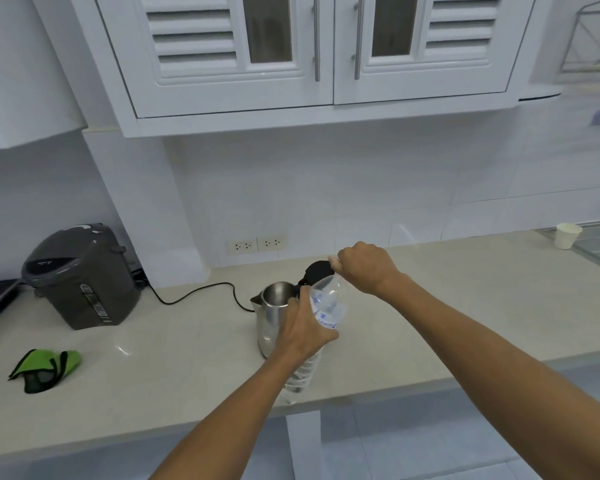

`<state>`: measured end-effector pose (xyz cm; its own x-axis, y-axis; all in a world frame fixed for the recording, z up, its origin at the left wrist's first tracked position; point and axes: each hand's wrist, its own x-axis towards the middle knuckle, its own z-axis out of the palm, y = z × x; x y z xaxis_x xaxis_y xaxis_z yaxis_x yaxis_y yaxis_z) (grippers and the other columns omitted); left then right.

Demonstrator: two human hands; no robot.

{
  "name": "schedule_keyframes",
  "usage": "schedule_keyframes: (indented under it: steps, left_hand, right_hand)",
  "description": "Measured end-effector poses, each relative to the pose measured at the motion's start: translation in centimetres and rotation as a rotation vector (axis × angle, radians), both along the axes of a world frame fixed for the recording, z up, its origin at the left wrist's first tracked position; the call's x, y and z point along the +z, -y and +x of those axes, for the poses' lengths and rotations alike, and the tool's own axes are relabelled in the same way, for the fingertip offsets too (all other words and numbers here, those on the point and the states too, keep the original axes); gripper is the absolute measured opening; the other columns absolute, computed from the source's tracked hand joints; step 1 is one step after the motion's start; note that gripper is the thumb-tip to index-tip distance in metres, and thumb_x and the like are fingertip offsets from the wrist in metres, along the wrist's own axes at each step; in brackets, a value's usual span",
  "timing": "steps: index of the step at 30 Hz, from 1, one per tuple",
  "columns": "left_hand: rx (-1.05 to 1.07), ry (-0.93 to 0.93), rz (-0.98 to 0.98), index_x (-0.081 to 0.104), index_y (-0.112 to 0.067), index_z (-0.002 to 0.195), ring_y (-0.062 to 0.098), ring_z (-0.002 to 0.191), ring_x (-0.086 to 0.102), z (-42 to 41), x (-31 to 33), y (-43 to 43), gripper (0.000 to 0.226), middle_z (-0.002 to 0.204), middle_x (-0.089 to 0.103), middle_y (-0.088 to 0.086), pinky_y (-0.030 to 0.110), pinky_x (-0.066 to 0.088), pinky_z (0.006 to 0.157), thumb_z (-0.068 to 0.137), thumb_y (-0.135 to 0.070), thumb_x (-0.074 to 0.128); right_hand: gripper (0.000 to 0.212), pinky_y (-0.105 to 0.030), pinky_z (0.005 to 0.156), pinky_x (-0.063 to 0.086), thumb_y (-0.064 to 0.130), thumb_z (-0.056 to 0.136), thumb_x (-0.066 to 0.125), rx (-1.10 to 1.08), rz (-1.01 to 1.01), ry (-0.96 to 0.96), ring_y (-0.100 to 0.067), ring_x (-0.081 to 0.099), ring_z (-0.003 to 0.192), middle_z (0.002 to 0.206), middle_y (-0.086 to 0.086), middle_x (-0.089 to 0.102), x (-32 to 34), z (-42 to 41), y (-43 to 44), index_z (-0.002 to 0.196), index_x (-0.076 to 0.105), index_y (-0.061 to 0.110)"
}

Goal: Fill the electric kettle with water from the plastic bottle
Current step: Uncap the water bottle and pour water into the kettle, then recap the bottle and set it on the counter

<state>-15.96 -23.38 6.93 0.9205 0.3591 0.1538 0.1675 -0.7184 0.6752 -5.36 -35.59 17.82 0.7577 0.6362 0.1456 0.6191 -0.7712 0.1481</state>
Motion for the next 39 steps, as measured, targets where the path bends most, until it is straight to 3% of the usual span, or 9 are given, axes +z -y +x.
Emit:
schedule_keyframes:
  steps: [3, 6, 12, 18, 25, 32, 39]
  left_hand:
    - [0.007, 0.016, -0.062, 0.037, -0.026, 0.13, 0.025, 0.1, 0.051, 1.3, -0.1, 1.5, 0.084, 0.111, 0.05, 0.005, 0.039, 0.051, 0.082, 0.061, -0.033, 0.086]
    - [0.013, 0.044, -0.132, 0.035, -0.027, 0.133, 0.026, 0.102, 0.05, 3.3, 0.2, 3.3, 0.087, 0.113, 0.05, 0.005, 0.038, 0.05, 0.084, 0.062, -0.032, 0.086]
    - [0.0, 0.054, -0.252, 0.036, -0.027, 0.124, 0.024, 0.103, 0.052, 8.2, 0.5, 7.6, 0.078, 0.115, 0.051, 0.004, 0.031, 0.042, 0.076, 0.065, -0.027, 0.087]
    - [0.02, 0.065, -0.364, 0.035, -0.033, 0.121, 0.024, 0.098, 0.058, 14.2, -1.0, 12.0, 0.078, 0.111, 0.052, -0.001, 0.039, 0.054, 0.078, 0.064, -0.028, 0.087]
    - [0.126, 0.081, -0.499, 0.038, -0.038, 0.123, 0.02, 0.105, 0.06, 22.0, -3.7, 14.6, 0.074, 0.118, 0.057, -0.006, 0.04, 0.054, 0.085, 0.068, -0.028, 0.087]
    - [0.196, 0.072, -0.48, 0.039, -0.026, 0.136, 0.02, 0.107, 0.055, 27.7, -6.1, 14.4, 0.081, 0.12, 0.053, -0.004, 0.023, 0.042, 0.072, 0.071, -0.021, 0.087]
    - [0.238, 0.046, -0.444, 0.039, -0.025, 0.137, 0.021, 0.107, 0.056, 29.7, -7.0, 13.4, 0.084, 0.122, 0.053, -0.003, 0.032, 0.047, 0.082, 0.07, -0.028, 0.089]
  right_hand:
    - [0.055, -0.031, 0.051, 0.035, 0.057, 0.102, 0.036, -0.012, 0.161, -0.075, -0.027, 0.051, 0.064, 0.064, -0.003, 0.045, -0.2, 1.0, 1.1, 0.07, 0.043, 0.011]
    - [0.055, -0.032, 0.053, 0.036, 0.067, 0.095, 0.04, -0.021, 0.253, -0.152, -0.028, 0.052, 0.069, 0.076, -0.005, 0.051, -0.4, 2.1, 2.4, 0.087, 0.046, 0.013]
    - [0.05, -0.032, 0.053, 0.037, 0.064, 0.092, 0.05, -0.019, 0.368, -0.189, -0.028, 0.055, 0.071, 0.079, -0.007, 0.056, 0.3, 6.9, 5.9, 0.087, 0.048, 0.014]
    - [0.048, -0.032, 0.055, 0.041, 0.06, 0.089, 0.059, 0.004, 0.374, -0.272, -0.027, 0.057, 0.074, 0.081, -0.007, 0.06, -0.2, 12.7, 9.4, 0.091, 0.052, 0.012]
    - [0.044, -0.034, 0.061, 0.049, 0.051, 0.087, 0.069, 0.067, 0.439, -0.368, -0.023, 0.062, 0.077, 0.085, -0.005, 0.065, -3.0, 19.4, 11.5, 0.101, 0.057, 0.011]
    - [0.033, -0.03, 0.06, 0.045, 0.041, 0.09, 0.066, 0.079, 0.504, -0.415, -0.021, 0.06, 0.077, 0.084, -0.002, 0.063, -5.7, 24.5, 11.6, 0.099, 0.056, 0.011]
    - [0.033, -0.038, 0.069, 0.053, 0.042, 0.09, 0.064, 0.114, 0.547, -0.396, -0.021, 0.061, 0.08, 0.09, -0.003, 0.065, -7.4, 26.7, 10.3, 0.099, 0.058, 0.011]
